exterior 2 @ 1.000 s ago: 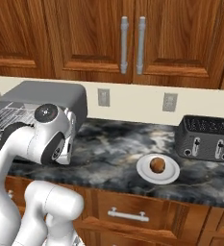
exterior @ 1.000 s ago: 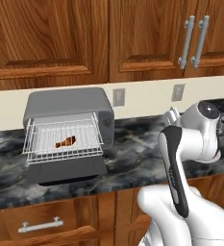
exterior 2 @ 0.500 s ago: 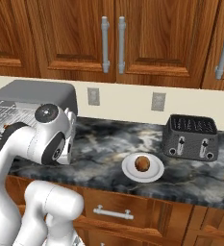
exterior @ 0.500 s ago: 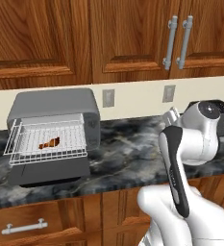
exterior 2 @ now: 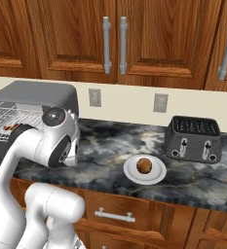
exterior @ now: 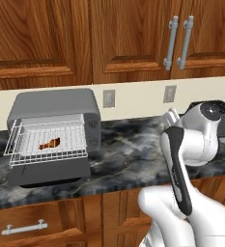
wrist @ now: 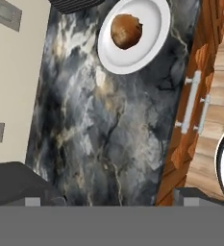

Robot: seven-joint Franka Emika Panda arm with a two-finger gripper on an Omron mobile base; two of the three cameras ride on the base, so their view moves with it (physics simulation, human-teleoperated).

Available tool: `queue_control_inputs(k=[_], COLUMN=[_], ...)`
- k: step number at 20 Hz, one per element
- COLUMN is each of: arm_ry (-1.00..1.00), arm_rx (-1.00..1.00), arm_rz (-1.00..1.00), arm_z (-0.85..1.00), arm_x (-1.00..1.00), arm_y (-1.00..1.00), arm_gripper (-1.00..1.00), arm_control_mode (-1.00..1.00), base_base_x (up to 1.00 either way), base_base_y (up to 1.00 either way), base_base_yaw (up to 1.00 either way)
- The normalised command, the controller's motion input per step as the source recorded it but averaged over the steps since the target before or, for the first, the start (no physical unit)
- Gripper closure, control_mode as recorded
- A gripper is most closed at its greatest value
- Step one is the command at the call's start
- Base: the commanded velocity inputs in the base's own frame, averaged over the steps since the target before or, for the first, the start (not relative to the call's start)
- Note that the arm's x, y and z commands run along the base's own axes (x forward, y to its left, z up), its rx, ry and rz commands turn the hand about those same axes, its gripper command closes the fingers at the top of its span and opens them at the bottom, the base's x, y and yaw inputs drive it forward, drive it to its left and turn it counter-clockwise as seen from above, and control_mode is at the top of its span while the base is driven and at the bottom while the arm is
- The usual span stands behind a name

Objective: Open the toaster oven door. Place the bread on the top rack in the toaster oven and place the chicken drumstick on the bottom rack.

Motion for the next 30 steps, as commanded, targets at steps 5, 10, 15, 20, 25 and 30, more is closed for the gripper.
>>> queue_control_inputs(k=[5, 10, 15, 20, 25, 30], arm_ry=[-0.01, 0.01, 0.11, 0.29, 0.36, 0.23], arm_rx=[-0.27, -0.3, -0.32, -0.25, -0.06, 0.0], arm_rz=[0.14, 0.14, 0.1, 0.1, 0.11, 0.13], arm_z=[-0.24, -0.03, 0.0, 0.02, 0.06, 0.01], arm_x=[0.03, 0.0, 0.0, 0.07, 0.29, 0.33], arm_y=[-0.03, -0.16, -0.28, -0.41, -0.53, -0.73], arm_gripper=[-1.0, -1.0, -1.0, -1.0, -1.0, -1.0], arm_control_mode=[-1.0, -1.0, -1.0, -1.0, -1.0, -1.0], base_base_x=[0.0, 0.0, 0.0, 0.0, 0.0, 0.0], base_base_y=[0.0, 0.0, 0.0, 0.0, 0.0, 0.0], base_base_yaw=[0.0, 0.0, 0.0, 0.0, 0.0, 0.0])
